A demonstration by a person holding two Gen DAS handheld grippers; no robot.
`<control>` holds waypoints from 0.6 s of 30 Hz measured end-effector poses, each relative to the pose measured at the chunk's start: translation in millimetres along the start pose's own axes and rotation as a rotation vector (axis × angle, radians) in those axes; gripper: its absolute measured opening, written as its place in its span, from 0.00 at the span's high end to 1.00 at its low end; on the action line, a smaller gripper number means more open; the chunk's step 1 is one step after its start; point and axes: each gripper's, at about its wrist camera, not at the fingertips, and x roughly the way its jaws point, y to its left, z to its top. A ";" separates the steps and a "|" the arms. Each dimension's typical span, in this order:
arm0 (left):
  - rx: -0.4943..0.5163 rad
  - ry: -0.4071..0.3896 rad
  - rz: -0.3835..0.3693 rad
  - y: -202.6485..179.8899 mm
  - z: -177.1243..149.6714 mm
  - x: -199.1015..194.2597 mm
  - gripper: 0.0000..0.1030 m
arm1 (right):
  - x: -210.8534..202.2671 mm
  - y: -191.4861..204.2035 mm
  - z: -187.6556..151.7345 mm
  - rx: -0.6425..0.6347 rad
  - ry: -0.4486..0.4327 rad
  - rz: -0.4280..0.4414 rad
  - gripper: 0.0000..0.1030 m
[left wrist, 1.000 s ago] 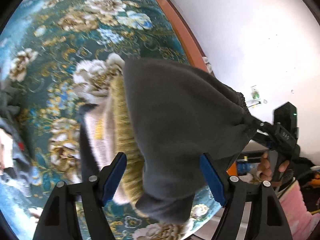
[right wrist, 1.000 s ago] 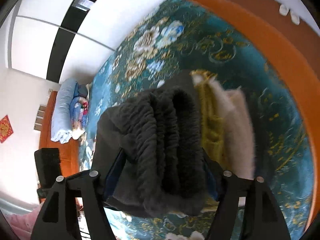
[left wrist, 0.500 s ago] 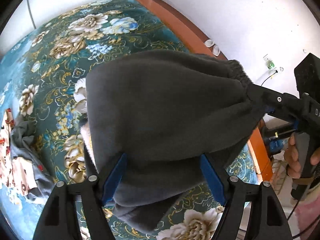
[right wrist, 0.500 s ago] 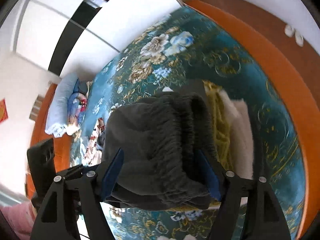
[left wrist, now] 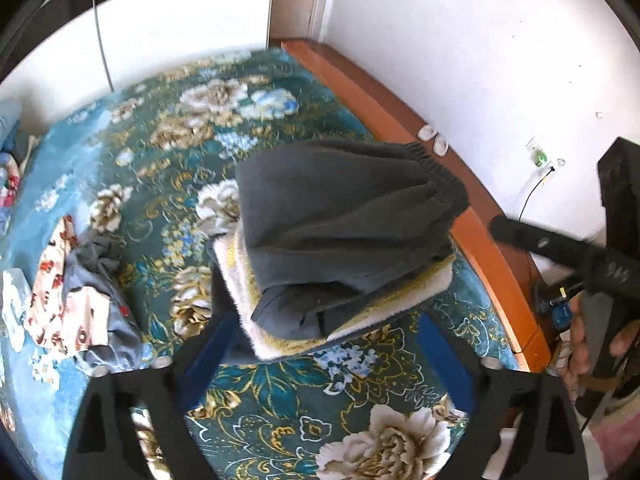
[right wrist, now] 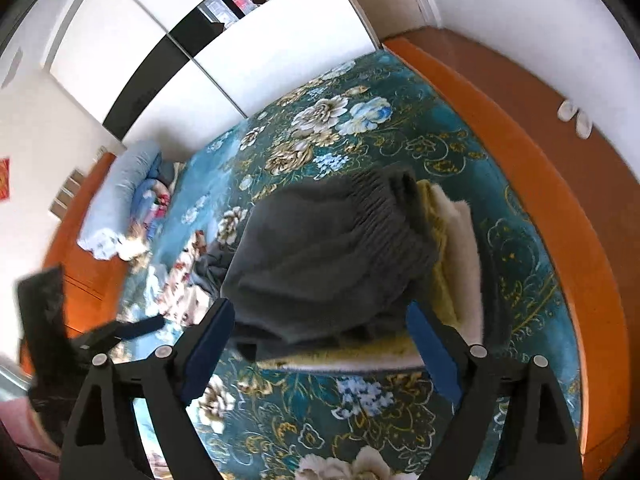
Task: Fold clothes
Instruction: 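Lower the sweatpants onto the towel stack and open both grippers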
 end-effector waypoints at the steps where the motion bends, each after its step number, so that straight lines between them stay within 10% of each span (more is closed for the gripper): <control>1: 0.001 -0.019 0.001 1.1 -4.3 -7.6 0.00 | -1.7 7.1 -8.1 0.004 -0.002 -0.021 0.14; 10: -0.012 -0.117 0.016 19.1 -43.4 -58.5 0.00 | -24.1 47.9 -49.5 0.055 -0.016 -0.127 0.04; 18: -0.162 -0.118 -0.116 30.2 -67.1 -59.1 0.00 | -37.8 79.9 -78.9 0.034 -0.022 -0.187 0.00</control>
